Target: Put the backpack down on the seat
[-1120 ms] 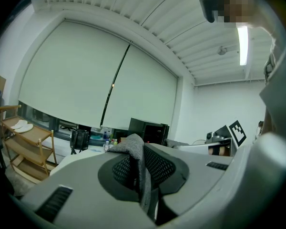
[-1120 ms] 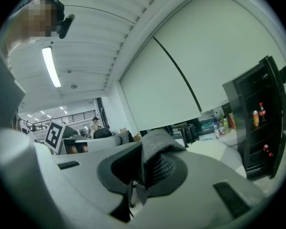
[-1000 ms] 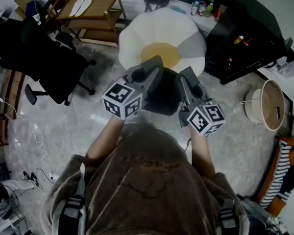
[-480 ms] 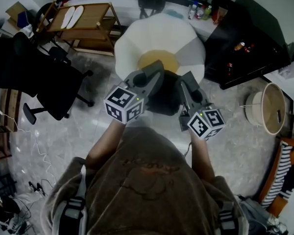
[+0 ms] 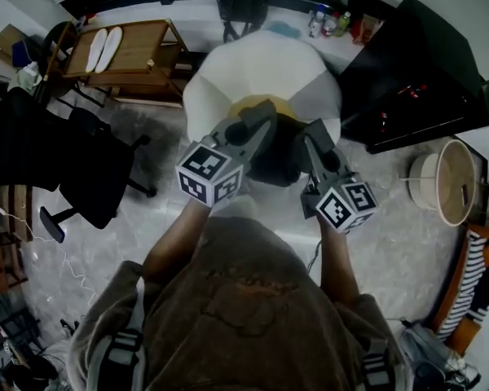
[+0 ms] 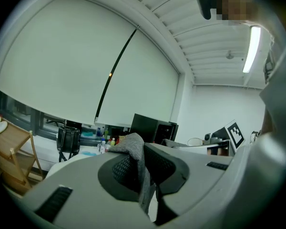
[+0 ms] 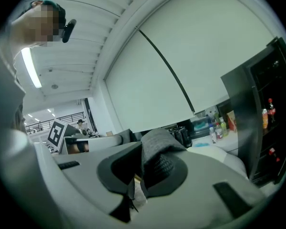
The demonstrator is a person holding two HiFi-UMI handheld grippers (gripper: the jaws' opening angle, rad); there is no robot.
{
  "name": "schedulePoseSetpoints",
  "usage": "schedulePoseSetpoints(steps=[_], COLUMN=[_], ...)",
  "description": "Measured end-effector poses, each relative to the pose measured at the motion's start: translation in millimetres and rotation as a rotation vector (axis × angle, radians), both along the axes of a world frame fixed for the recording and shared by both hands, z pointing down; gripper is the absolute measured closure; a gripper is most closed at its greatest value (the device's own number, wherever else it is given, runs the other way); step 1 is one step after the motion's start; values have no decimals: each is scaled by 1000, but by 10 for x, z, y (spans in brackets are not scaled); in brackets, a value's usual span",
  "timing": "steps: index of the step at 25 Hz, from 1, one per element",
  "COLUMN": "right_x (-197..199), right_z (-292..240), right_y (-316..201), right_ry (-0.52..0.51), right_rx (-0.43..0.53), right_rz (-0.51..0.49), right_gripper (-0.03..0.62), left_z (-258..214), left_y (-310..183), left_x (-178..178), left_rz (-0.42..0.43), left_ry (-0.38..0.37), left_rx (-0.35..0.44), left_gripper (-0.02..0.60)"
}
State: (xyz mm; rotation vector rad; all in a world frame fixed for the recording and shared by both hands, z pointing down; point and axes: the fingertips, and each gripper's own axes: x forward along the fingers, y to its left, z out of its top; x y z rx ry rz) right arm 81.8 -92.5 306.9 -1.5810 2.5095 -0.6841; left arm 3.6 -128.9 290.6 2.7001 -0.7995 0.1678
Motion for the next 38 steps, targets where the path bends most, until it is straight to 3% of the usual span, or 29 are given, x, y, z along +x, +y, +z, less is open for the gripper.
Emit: schedulePoseSetpoints(steps=[18,32,38], right_x=[249,542,685], right_z=[352,930,1156], right_y=[-1385,-2092,-2405], right_ry=[10,1,11], right_rx=[-40,-87,-93], right_rz=[45,27,16], right_gripper=[566,566,566], left_z=[373,1006,1185], left_y=[-1416,-2062,-2373], left_x=[230,486,636], left_rz=[48,40,25], left_ry=[-38,-71,-72], left_rx=[-34,-85,-56], left_gripper=[548,548,546])
